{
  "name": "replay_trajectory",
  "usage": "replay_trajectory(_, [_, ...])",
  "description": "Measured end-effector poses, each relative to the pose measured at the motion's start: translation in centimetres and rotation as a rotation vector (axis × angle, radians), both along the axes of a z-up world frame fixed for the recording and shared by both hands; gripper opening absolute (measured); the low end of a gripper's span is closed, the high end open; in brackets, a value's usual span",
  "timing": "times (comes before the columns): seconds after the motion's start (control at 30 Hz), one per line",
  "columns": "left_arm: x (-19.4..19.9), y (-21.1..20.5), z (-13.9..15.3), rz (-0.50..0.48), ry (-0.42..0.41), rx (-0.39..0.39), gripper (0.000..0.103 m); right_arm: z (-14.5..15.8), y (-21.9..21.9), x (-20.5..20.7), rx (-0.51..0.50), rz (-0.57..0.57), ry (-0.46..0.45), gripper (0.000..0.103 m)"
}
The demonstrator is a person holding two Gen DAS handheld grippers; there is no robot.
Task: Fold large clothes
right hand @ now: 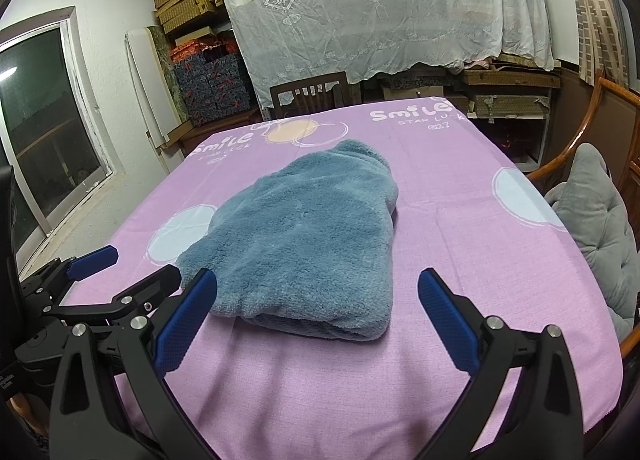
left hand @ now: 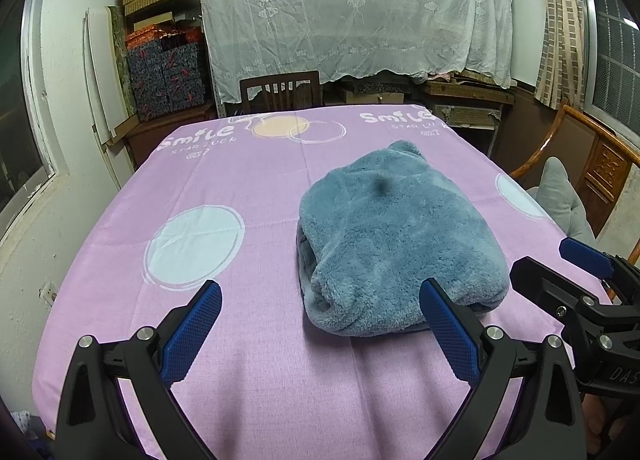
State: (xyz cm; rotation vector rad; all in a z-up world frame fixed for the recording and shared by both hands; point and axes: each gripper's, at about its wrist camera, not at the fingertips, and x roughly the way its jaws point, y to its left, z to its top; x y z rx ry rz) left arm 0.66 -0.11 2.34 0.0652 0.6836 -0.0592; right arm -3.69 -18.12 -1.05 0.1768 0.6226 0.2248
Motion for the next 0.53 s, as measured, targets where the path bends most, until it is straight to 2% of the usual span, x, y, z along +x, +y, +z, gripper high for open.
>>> replay_trajectory(0.53, [0.44,-0.09,-0.39,-0.002,0.018,-0.011,0.099,-0.13,-0.28,-0.02,-0.010,-0.005,-0.006,0.098])
